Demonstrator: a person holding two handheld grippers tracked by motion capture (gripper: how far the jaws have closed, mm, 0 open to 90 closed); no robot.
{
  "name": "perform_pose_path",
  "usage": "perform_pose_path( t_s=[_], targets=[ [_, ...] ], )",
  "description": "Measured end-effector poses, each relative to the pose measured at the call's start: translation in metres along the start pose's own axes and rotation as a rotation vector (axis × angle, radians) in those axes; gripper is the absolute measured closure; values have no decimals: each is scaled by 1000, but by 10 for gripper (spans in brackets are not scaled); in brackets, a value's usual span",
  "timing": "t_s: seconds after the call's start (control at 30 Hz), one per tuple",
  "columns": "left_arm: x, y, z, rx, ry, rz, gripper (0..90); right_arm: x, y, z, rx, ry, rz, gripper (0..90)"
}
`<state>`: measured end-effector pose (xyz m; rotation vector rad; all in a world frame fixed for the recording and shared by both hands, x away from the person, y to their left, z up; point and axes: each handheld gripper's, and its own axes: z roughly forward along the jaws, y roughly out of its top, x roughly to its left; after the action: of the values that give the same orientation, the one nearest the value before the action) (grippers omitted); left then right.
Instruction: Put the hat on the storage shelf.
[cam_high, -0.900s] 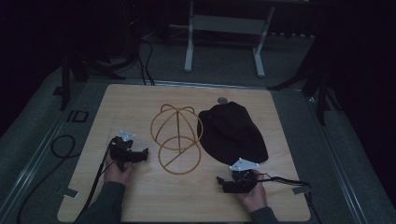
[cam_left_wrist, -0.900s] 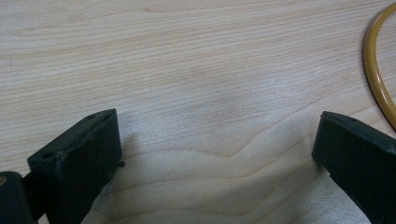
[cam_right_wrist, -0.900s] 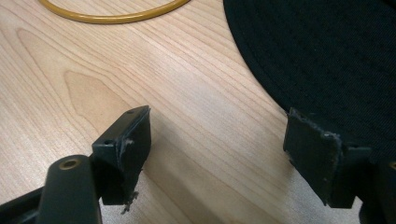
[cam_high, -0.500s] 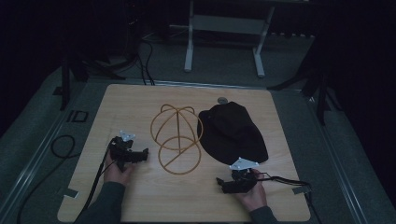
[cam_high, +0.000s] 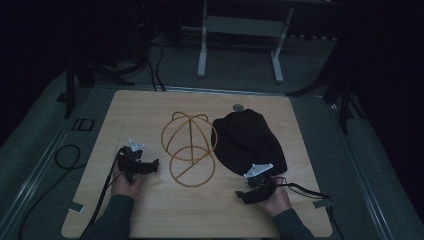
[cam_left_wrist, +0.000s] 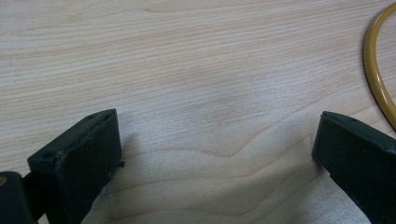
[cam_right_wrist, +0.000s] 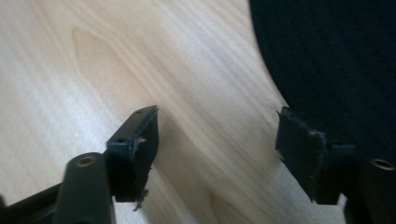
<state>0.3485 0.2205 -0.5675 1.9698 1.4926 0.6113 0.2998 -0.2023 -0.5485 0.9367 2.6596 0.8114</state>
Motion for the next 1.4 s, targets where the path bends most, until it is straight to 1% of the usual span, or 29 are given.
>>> perform_pose_path(
  t_s=[0.1,0.2,0.23,0.3,0.47,0.5,0.53,0.6,0.63,0.73,0.87,0.97,1.07,1.13,1.23,1.4],
  targets=[
    [0,0,0,-2,0,-3,15,0,4,-2,42,19,-35,338],
    [0,0,0,-2,0,-3,15,0,7,-6,82,-4,-82,345],
    [0,0,0,-2,0,-3,15,-1,9,-7,87,-2,-83,345],
    [0,0,0,0,-1,-2,15,-3,12,-12,93,-13,-94,346],
    [0,0,0,0,-1,-2,15,-7,21,-23,114,-13,-112,368],
    [0,0,0,0,-1,-2,15,-8,23,-25,123,-14,-112,373],
    [0,0,0,0,-1,-2,15,-10,24,-26,132,0,-105,377],
    [0,0,0,0,-1,-2,15,-15,27,-31,133,18,-80,393],
    [0,0,0,0,-1,-1,15,-17,27,-33,131,16,-75,397],
    [0,0,0,0,-1,-2,15,-22,31,-40,138,14,-74,423],
    [0,0,0,0,-1,-2,15,-26,36,-48,147,30,-84,452],
    [0,0,0,0,-1,-2,15,-28,39,-52,155,33,-83,464],
    [0,0,0,0,-1,-2,15,-30,42,-55,177,25,-88,472],
    [0,0,0,0,-1,-2,15,-31,43,-58,182,21,-90,486],
    [0,0,0,0,-1,-2,16,-37,46,-64,176,24,-80,506],
    [0,0,0,0,-1,-2,16,-42,51,-72,182,16,-73,499]
  ],
)
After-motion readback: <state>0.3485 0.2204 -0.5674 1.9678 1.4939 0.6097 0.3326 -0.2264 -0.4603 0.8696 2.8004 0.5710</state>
